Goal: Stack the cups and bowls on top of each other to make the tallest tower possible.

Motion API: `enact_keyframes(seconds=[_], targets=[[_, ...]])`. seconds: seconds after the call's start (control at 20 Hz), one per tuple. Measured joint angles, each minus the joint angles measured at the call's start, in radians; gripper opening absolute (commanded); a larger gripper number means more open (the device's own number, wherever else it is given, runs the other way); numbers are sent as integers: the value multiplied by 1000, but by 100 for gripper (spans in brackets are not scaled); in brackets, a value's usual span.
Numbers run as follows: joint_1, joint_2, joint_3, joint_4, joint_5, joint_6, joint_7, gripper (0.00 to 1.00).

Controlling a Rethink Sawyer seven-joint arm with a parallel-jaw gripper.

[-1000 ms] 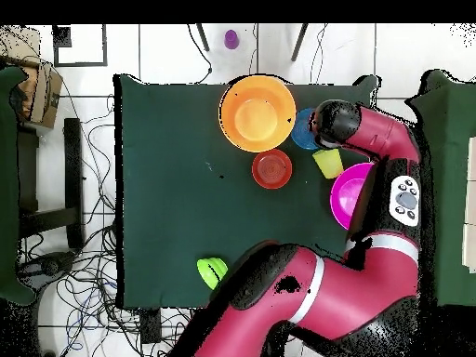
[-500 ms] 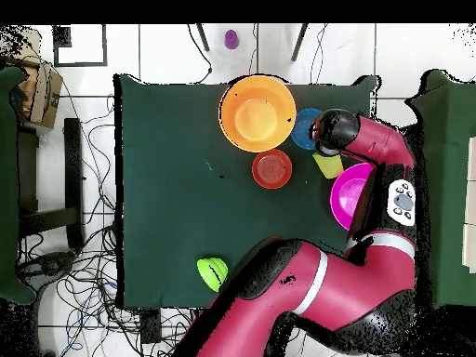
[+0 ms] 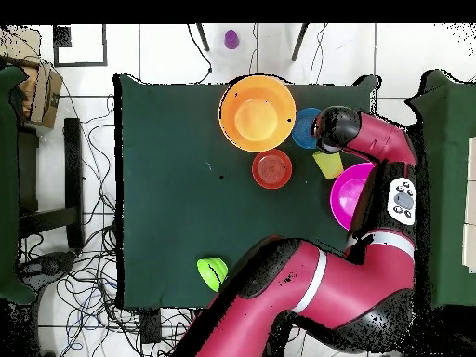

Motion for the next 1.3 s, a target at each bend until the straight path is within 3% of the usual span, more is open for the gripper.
enact_keyframes(seconds=[0.4, 0.45, 1.3], targets=[[0, 3, 0, 0, 0, 0, 0, 100], [0, 3, 0, 0, 0, 0, 0, 0], [1, -23, 0, -1, 16, 0, 0, 0]])
